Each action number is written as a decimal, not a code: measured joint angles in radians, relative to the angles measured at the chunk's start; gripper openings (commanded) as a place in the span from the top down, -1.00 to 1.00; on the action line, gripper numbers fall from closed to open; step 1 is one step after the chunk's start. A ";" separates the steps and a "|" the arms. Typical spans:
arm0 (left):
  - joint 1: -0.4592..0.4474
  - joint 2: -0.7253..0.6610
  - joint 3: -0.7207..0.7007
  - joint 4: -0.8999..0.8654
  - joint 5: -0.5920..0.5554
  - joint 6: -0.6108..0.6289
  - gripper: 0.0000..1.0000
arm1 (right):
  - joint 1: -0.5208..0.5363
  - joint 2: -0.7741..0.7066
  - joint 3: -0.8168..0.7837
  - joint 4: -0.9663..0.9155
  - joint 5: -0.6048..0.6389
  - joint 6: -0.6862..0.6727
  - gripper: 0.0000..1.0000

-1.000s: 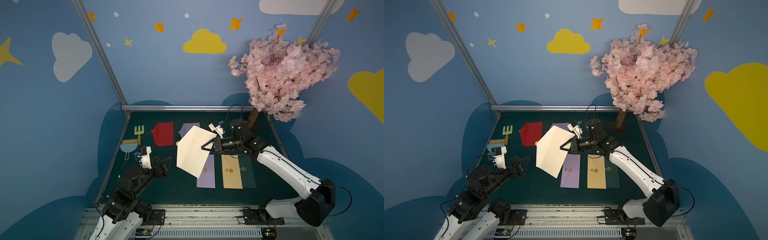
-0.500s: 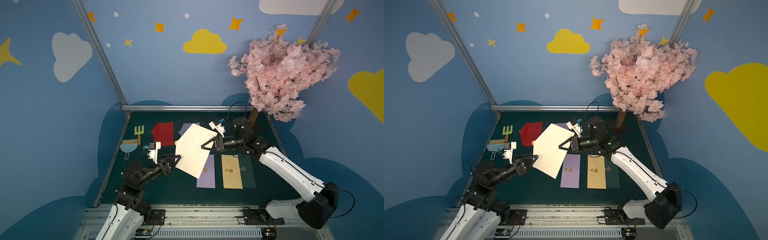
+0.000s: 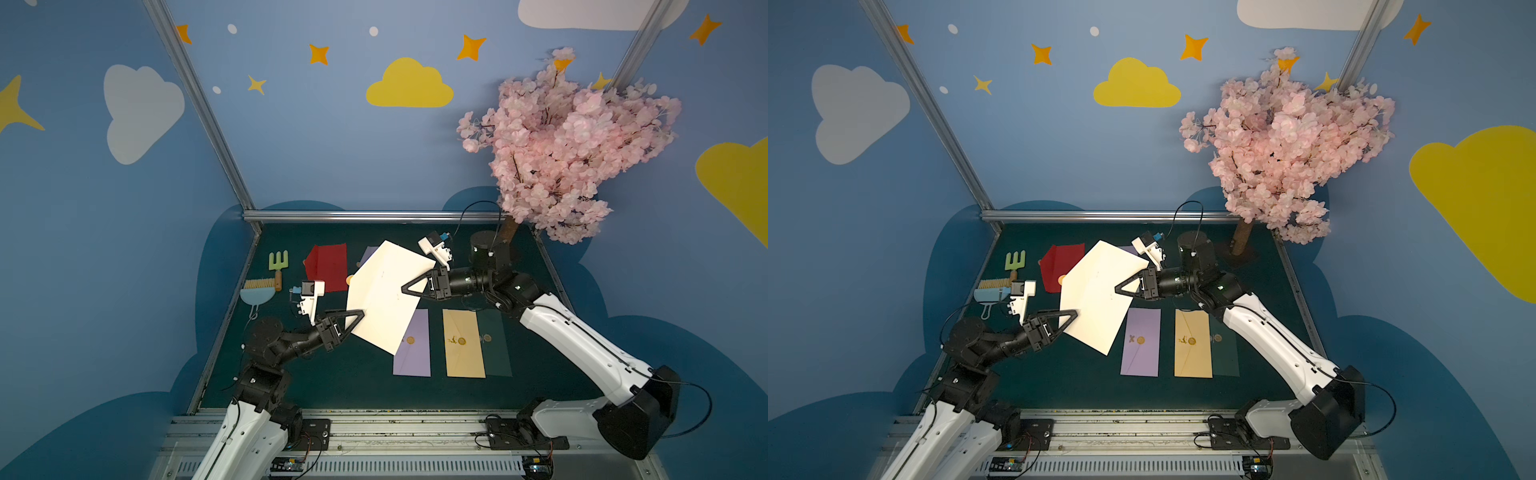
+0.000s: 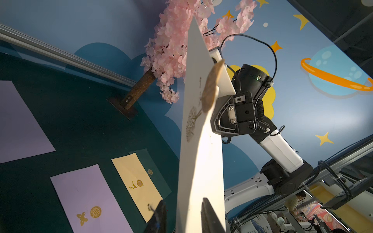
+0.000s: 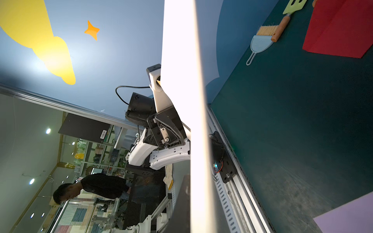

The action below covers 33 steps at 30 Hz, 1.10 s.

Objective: Open the envelope
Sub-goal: Place the envelope at the center of the board.

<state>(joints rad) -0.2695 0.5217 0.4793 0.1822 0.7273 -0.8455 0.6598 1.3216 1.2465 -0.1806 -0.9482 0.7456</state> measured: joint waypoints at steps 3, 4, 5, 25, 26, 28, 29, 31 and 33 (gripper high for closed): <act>0.002 -0.009 -0.001 0.005 0.003 0.000 0.85 | 0.000 0.000 0.003 0.007 -0.007 0.006 1.00; 0.002 -0.012 -0.001 0.006 0.003 -0.001 0.87 | 0.000 0.000 0.003 0.008 -0.007 0.007 1.00; 0.001 -0.016 -0.001 0.008 0.003 0.000 0.89 | 0.000 0.000 0.004 0.009 -0.008 0.007 1.00; 0.003 -0.034 -0.017 0.040 0.002 -0.016 0.95 | 0.047 0.069 0.029 -0.147 0.225 -0.101 0.05; 0.003 -0.035 -0.018 0.041 0.000 -0.016 0.95 | 0.058 0.074 0.029 -0.154 0.254 -0.103 0.05; 0.003 -0.040 -0.024 0.047 -0.002 -0.018 0.95 | 0.078 0.085 0.029 -0.161 0.301 -0.104 0.05; 0.003 -0.043 -0.029 0.049 -0.002 -0.019 0.95 | 0.089 0.094 0.029 -0.161 0.324 -0.103 0.06; 0.003 -0.045 -0.035 0.050 -0.002 -0.021 0.95 | 0.109 0.118 0.031 -0.159 0.360 -0.100 0.06; 0.003 -0.045 -0.039 0.047 -0.003 -0.023 0.95 | 0.124 0.151 0.042 -0.159 0.383 -0.097 0.07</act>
<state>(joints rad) -0.2665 0.4767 0.4404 0.2287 0.7246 -0.8684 0.7841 1.4731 1.2884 -0.3401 -0.5655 0.6491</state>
